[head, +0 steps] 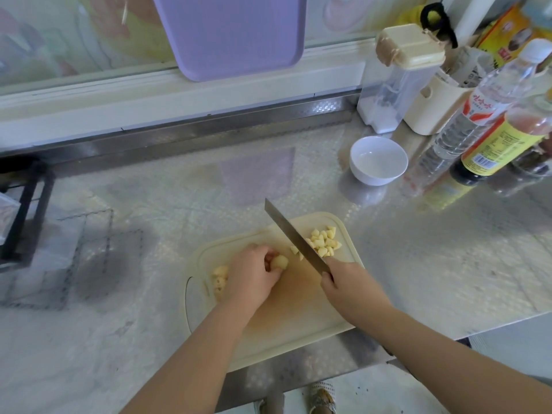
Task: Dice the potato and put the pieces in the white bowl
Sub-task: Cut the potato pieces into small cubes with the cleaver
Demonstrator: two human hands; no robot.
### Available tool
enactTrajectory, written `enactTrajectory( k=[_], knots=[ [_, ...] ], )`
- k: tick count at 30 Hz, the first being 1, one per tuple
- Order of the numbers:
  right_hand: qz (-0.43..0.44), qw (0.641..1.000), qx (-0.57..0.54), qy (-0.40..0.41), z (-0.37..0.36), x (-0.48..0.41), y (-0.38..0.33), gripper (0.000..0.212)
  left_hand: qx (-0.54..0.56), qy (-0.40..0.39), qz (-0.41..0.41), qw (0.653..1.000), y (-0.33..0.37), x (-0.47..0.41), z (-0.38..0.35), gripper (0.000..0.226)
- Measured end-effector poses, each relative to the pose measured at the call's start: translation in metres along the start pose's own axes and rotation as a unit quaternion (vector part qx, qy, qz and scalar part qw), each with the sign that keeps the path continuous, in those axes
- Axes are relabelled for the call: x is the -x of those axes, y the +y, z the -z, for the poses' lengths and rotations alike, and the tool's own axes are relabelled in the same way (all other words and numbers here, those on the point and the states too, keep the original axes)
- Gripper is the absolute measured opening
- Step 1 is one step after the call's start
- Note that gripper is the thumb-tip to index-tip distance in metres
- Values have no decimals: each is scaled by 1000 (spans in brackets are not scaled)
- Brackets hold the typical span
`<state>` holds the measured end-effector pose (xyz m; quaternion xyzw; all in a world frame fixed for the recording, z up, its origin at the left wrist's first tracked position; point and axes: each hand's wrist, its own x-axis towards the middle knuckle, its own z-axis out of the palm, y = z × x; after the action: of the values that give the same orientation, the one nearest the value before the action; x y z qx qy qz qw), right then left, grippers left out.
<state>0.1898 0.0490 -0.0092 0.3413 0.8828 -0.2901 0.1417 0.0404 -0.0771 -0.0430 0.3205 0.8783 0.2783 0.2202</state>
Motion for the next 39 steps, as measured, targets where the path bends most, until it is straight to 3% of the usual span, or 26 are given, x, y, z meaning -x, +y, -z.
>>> enactTrajectory(
  k=[4,11,25,39],
  knots=[
    [13,1000,8,10,13,6,-1,33,-63,31,-12,997,6,2,2,26],
    [9,1000,12,-9,10,10,-6,30,-131,22,-72,988,10,18,-1,23],
    [-39,996,-78,-30,-6,18,-13,24,-8,47,50,998,17,21,-5,19],
    [-29,998,-54,-18,-19,17,-15,23,27,34,88,995,20,17,-8,23]
  ],
)
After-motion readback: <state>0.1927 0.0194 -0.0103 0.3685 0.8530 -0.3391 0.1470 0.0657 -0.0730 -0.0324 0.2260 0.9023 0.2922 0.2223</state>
